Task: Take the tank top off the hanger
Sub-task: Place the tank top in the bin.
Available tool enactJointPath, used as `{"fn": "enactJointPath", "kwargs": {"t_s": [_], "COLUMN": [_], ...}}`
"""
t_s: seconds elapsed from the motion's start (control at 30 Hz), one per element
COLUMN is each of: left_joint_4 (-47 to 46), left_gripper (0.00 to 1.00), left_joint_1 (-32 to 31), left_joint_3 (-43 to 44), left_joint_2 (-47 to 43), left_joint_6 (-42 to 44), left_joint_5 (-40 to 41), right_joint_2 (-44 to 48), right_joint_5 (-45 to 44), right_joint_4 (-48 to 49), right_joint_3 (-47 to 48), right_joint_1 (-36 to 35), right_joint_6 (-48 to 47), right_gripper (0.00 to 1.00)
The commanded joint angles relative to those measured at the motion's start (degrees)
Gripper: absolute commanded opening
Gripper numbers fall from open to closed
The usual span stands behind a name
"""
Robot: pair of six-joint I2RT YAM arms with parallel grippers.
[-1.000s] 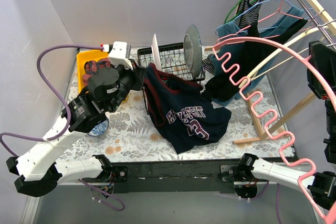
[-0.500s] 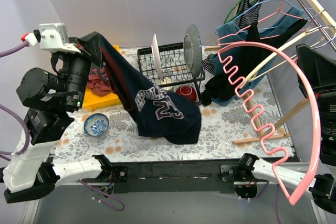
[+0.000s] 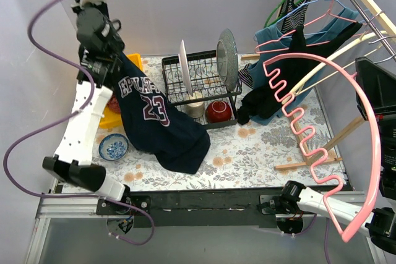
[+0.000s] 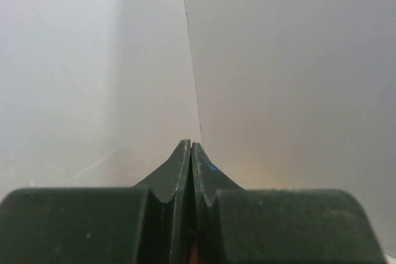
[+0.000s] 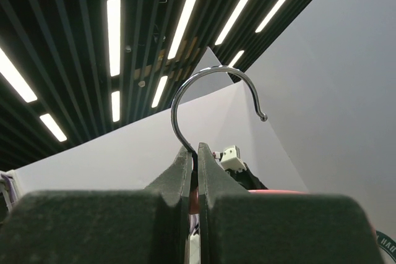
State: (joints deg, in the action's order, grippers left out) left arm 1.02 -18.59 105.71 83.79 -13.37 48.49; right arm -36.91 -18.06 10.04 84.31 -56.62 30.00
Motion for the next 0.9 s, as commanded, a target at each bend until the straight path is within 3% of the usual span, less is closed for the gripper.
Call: {"fn": "enactJointPath", "kwargs": {"t_s": [0.0, 0.23, 0.33, 0.37, 0.5, 0.63, 0.73, 0.87], "left_joint_4": [12.15, 19.27, 22.36, 22.28, 15.44, 16.56, 19.01, 30.86], "left_gripper": [0.0, 0.0, 0.0, 0.0, 0.03, 0.6, 0.79, 0.91], "left_joint_1": [8.19, 17.87, 21.49, 21.58, 21.66, 21.84, 21.84, 21.75], "left_joint_3": [11.52, 10.05, 3.3, -3.08, -19.99, -25.46, -26.61, -21.96], "left_joint_2": [6.27, 11.3, 12.01, 11.58, 8.33, 7.53, 5.51, 4.81], "left_joint_6": [-14.04, -27.13, -36.18, -38.47, -41.91, -45.43, -50.76, -60.44], "left_joint_5": [-9.63, -19.11, -25.02, -26.07, -28.1, -29.66, -30.12, -26.79], "right_joint_2": [1.75, 3.42, 3.94, 4.03, 4.12, 4.21, 4.56, 5.26], "right_joint_5": [-1.8, -2.5, -2.59, -2.76, -3.12, -2.94, -3.03, -3.29], "right_joint_4": [2.44, 2.53, 2.96, 3.05, 2.88, 2.35, 2.35, 2.7], "right_joint_3": [-0.9, -3.28, -4.5, -4.94, -5.65, -5.65, -6.0, -6.79], "right_joint_1": [0.19, 0.19, 0.19, 0.19, 0.19, 0.11, 0.11, 0.19], "right_joint_6": [-1.08, -2.14, -2.75, -2.93, -3.63, -3.89, -3.98, -4.25], "right_gripper": [0.01, 0.01, 0.01, 0.01, 0.01, 0.01, 0.01, 0.01]}}
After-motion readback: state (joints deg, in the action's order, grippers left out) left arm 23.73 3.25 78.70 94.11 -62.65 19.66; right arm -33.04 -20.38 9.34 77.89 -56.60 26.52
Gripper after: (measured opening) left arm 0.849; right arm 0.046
